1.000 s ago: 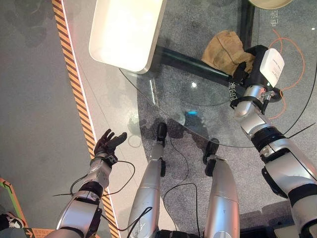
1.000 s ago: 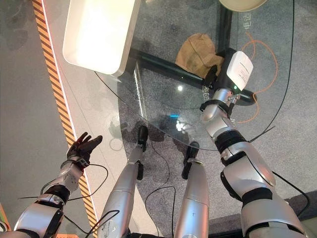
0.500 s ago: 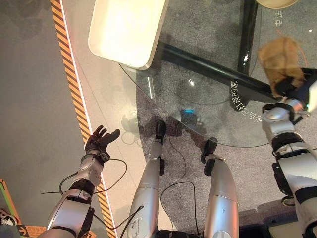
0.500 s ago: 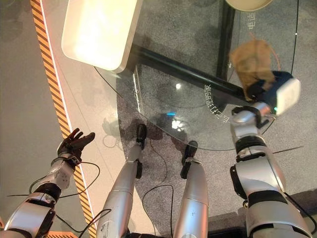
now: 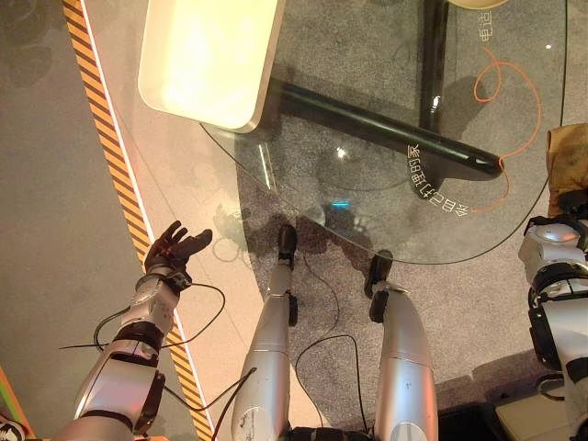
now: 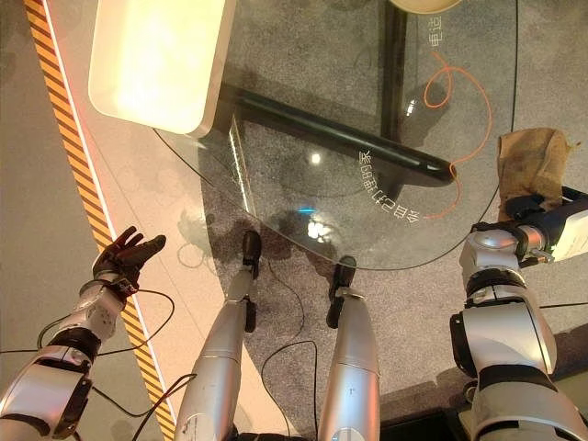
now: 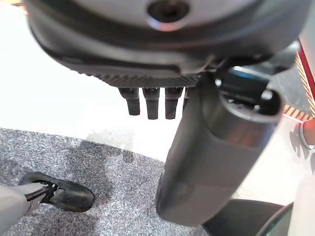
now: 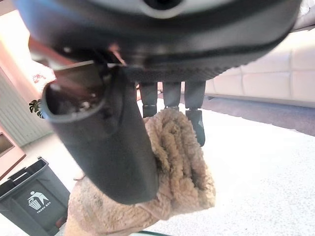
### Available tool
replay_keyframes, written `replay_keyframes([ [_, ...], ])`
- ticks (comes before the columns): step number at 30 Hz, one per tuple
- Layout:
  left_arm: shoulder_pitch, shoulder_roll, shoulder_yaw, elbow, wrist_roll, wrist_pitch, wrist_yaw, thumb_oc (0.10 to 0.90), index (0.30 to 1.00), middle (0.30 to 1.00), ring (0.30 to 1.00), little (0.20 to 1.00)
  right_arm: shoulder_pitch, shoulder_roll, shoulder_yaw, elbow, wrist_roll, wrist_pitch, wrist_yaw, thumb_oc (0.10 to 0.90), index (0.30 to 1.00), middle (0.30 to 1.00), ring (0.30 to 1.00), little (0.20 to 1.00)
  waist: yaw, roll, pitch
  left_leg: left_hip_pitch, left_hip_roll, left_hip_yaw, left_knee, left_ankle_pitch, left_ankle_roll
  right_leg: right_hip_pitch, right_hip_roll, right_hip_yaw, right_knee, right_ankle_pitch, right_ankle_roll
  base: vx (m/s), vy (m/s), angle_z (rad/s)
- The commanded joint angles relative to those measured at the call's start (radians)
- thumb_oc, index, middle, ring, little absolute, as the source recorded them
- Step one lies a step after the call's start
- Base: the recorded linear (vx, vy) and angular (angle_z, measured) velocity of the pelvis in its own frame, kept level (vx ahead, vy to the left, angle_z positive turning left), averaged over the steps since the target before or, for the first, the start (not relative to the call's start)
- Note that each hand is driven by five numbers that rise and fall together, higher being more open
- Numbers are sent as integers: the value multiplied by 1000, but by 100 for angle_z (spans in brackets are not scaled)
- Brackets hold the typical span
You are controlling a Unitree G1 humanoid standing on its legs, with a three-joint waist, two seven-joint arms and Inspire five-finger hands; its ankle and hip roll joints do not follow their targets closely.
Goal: Wipe the table with a cloth and put it in the basket.
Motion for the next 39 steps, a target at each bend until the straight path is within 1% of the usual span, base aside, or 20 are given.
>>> replay_keyframes([
  [1,-2,92,40,80,-37,-15,1,800,900,900,900,900,-38,-124,56,-30,-31,-81,-87,100,300,300,300,200,9,-40,-26,-2,-29,64,174,-213,54,36,29,22,-220,138,52,0,0,0],
  [7,-21,92,33,88,-38,-16,5,800,900,900,900,900,-69,-99,93,-57,-78,-103,-84,100,300,300,300,200,9,-40,-26,2,-32,65,163,-211,51,40,29,19,-231,139,52,0,0,0],
  [9,-26,94,32,85,-34,-10,9,800,900,900,900,900,-79,-92,109,-70,-122,-99,-80,100,300,300,300,200,10,-41,-26,4,-33,65,158,-210,51,43,29,18,-235,138,52,0,0,0],
  [11,-28,90,29,85,-30,-12,10,800,900,900,900,900,-90,-79,136,-84,-225,-85,-77,100,300,300,300,200,11,-41,-26,2,-33,65,158,-209,51,41,29,17,-234,139,53,0,0,0],
  [12,-37,91,25,81,-30,-6,12,800,900,900,900,900,-111,-73,177,-98,-280,-66,-79,100,300,300,300,200,14,-41,-26,2,-34,65,153,-207,50,42,27,14,-239,141,53,0,0,0],
  [13,-38,91,24,80,-30,-5,13,800,900,900,900,900,-116,-71,185,-101,-297,-65,-77,100,300,300,300,200,13,-40,-26,2,-34,65,151,-206,50,42,27,14,-241,142,53,0,0,0],
  [15,-39,88,20,72,-27,-5,12,800,900,900,900,900,-138,-63,230,-124,-339,-42,-76,100,300,300,300,200,16,-38,-26,1,-36,65,151,-205,50,40,26,11,-243,142,53,0,0,0],
  [18,-42,79,6,69,-30,-12,12,800,900,900,900,900,-178,-48,301,-153,-398,-21,-43,100,300,300,300,200,20,-35,-26,-1,-40,64,149,-202,50,40,23,8,-245,143,51,0,0,0],
  [23,-46,64,-3,69,-29,-22,20,800,900,900,900,900,-208,-16,363,-168,-452,-6,-12,100,300,300,300,200,28,-29,-26,1,-47,62,144,-200,51,44,22,4,-248,139,47,0,0,0],
  [29,-49,46,-15,62,-23,-27,25,800,900,900,900,900,-225,20,418,-193,-504,-10,9,100,300,300,300,200,37,-23,-26,0,-54,61,148,-200,53,43,17,-3,-243,136,44,0,0,0],
  [32,-49,34,-19,56,-18,-31,32,800,900,900,900,900,-237,40,445,-211,-523,8,28,100,300,300,300,200,40,-20,-26,1,-56,61,149,-200,54,44,17,-4,-242,133,41,0,0,0],
  [34,-51,27,-20,50,-14,-32,37,800,900,900,900,900,-244,54,469,-218,-578,27,49,100,300,300,300,200,43,-19,-26,0,-59,61,150,-199,55,44,17,-6,-239,132,41,0,0,0],
  [39,-58,9,-32,45,-10,-35,39,800,900,900,900,900,-256,88,531,-237,-592,46,79,100,300,300,300,200,50,-13,-26,4,-64,62,144,-195,57,47,15,-12,-242,132,37,0,0,0],
])
